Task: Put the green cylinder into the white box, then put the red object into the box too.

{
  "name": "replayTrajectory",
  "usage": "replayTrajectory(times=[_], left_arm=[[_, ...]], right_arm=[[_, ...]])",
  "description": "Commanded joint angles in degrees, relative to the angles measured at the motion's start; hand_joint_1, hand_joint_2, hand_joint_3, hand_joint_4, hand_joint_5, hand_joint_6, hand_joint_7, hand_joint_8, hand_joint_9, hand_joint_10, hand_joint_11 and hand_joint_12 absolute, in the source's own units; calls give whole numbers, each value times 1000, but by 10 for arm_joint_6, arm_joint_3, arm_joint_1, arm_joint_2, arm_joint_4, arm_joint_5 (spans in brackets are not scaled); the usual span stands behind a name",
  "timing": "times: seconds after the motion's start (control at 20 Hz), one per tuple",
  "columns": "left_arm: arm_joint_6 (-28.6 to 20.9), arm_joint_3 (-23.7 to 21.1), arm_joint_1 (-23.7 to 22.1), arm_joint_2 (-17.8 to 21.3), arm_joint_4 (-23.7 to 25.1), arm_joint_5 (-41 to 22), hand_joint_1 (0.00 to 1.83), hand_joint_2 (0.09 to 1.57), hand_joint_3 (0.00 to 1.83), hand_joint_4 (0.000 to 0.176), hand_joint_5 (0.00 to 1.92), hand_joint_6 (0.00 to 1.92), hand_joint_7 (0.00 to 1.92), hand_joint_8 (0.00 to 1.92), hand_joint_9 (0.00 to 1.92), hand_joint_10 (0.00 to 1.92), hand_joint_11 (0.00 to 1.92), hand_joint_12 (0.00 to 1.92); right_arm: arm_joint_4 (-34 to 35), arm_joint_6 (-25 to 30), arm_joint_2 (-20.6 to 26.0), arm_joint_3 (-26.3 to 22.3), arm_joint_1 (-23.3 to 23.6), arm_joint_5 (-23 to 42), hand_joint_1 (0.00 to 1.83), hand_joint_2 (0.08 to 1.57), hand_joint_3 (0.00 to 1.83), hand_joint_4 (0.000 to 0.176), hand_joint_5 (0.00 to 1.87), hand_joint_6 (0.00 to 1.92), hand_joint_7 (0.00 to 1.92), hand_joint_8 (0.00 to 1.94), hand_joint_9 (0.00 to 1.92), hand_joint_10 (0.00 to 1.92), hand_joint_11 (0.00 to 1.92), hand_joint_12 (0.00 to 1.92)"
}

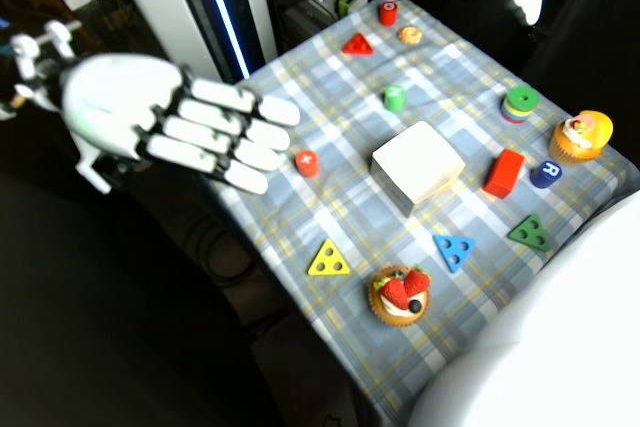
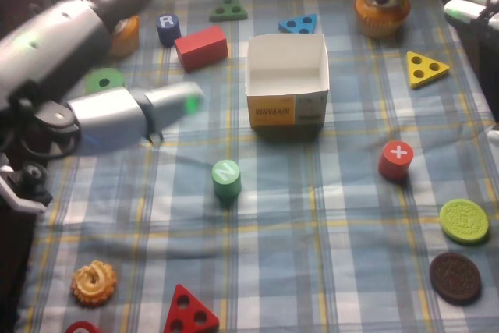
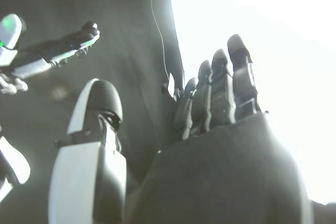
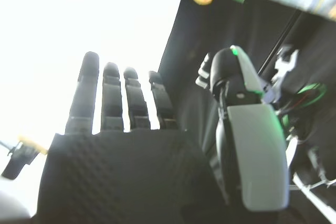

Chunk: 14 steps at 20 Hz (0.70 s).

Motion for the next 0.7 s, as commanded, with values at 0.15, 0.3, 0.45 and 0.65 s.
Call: replayTrajectory(times=[0.15,0.3,0.45,0.65], left_arm=[[10,9,-13,-19,25,25,676,1094,0,111,7,3,21,3,8,27,26,14],[12,23,-23,-37,33,77,655,1118,3,89,17,7,93,28,80,60,5,19],[51,35,-31,-61,27,128,786,1082,0,87,98,7,240,11,18,417,0,1],[113,56,-47,-96,5,189,787,1101,0,48,222,13,404,36,0,815,0,686]], right_arm=[[-27,-13,-23,14,46,-10,649,1243,1,0,0,0,14,5,0,266,0,1406],[-28,-13,-29,18,49,-17,684,1234,0,0,0,0,8,1,0,231,0,1396],[-26,-13,-33,20,49,-18,671,1246,4,0,0,0,0,0,0,173,0,1354],[-22,-13,-35,22,48,-20,644,1245,1,0,0,0,0,0,0,135,0,1297]])
